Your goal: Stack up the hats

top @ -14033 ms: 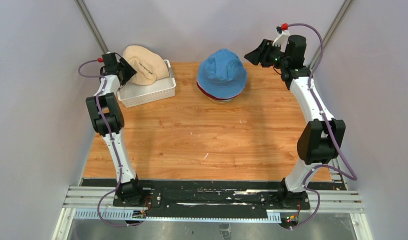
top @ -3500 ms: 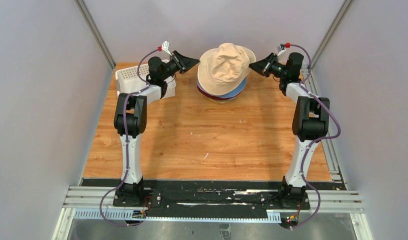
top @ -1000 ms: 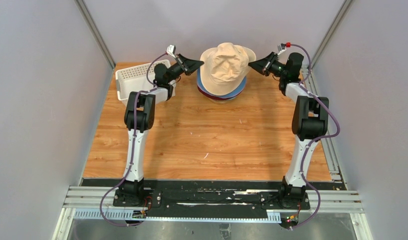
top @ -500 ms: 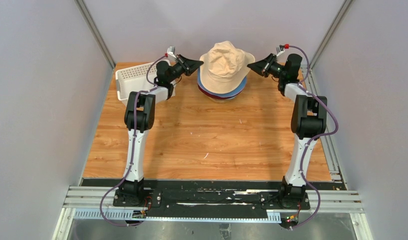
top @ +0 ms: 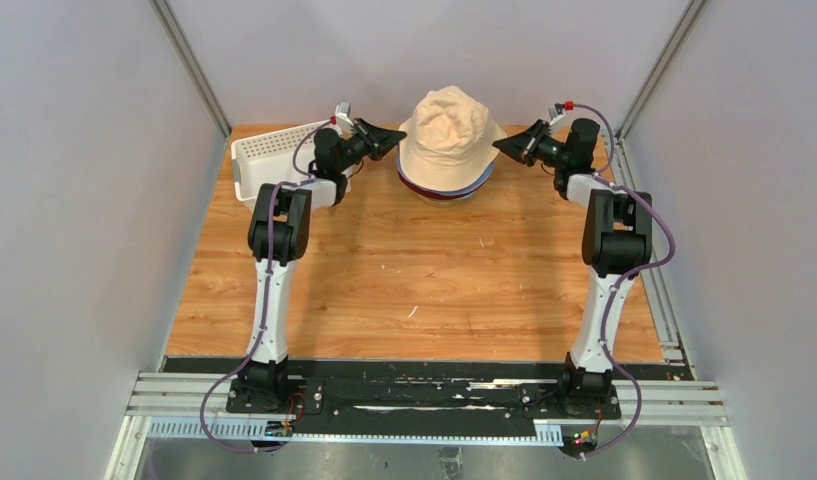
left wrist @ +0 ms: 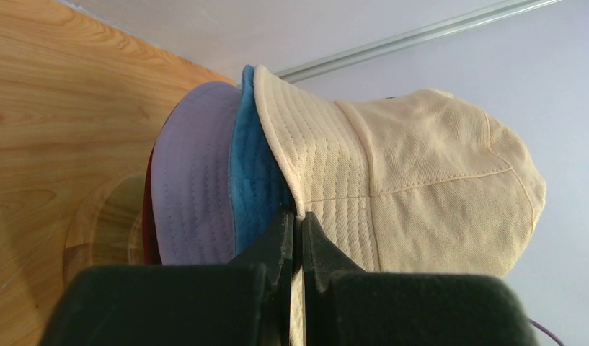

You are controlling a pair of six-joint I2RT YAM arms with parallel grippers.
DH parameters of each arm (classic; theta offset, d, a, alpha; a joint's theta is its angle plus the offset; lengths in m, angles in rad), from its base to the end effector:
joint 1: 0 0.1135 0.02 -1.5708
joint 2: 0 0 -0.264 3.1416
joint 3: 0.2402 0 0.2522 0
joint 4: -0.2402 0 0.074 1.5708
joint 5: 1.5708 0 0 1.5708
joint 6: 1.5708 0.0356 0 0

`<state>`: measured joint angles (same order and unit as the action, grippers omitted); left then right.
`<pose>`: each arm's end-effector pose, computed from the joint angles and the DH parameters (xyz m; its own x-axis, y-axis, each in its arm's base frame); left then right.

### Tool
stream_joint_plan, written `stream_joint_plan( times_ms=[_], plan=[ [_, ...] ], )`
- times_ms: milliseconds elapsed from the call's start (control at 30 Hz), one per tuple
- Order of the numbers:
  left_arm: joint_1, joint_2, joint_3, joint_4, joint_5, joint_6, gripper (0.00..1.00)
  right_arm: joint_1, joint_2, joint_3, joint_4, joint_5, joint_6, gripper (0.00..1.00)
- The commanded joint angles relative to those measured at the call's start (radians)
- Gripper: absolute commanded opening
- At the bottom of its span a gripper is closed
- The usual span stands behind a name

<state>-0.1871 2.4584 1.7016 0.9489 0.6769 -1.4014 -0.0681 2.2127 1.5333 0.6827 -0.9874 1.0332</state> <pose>0.5303 -0.1231 0.1750 -0.7068 -0.6482 -0.2834 0.3112 0.0748 -0.9474 0.5008 -0.0044 0.2180 -0.6813 0.5207 -0.5144 -0.4100 0.3107 0.8575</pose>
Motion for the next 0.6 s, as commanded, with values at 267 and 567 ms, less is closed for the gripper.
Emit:
stream_joint_plan(
  times_ms=[267, 567],
  plan=[
    [0.009, -0.066, -0.127, 0.046, -0.003, 0.038, 0.00, -0.012, 0.005, -0.100, -0.089, 0.036, -0.136, 0.01],
    [0.018, -0.085, -0.226, 0.105, -0.002, 0.039, 0.00, -0.012, -0.002, -0.123, -0.101, 0.043, -0.157, 0.01]
  ],
)
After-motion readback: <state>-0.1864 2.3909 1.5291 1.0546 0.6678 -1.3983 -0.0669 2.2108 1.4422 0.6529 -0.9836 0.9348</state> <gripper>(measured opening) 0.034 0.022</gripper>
